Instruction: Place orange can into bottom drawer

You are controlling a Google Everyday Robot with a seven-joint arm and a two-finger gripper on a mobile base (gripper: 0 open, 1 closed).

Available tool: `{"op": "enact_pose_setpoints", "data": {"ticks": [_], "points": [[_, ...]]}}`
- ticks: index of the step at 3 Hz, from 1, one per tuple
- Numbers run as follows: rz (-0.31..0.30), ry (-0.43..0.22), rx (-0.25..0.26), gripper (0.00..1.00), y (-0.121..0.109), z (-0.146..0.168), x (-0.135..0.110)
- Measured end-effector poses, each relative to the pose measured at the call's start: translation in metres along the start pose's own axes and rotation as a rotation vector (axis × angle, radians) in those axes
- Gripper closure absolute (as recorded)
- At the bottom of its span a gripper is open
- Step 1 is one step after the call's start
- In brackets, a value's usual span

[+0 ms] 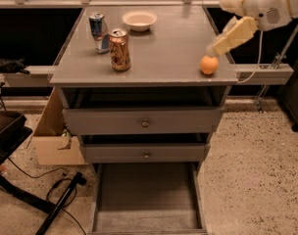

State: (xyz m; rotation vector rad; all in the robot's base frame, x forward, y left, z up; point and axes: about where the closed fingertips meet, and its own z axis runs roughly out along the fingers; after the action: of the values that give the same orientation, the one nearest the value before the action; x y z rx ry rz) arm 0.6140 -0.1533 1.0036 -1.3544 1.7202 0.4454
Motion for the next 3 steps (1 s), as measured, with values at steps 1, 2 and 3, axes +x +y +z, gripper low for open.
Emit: {"op": "enact_pose_setpoints", "data": {"ticks": [1, 2, 3], "points": [[0.010, -0.146, -0.003, 0.00, -0.022, 0.021, -0.018], [0.053, -0.193, 0.074, 0.00, -0.032, 0.015, -0.022], [0.077, -0.183, 0.064, 0.00, -0.027, 0.030, -0.012]]}}
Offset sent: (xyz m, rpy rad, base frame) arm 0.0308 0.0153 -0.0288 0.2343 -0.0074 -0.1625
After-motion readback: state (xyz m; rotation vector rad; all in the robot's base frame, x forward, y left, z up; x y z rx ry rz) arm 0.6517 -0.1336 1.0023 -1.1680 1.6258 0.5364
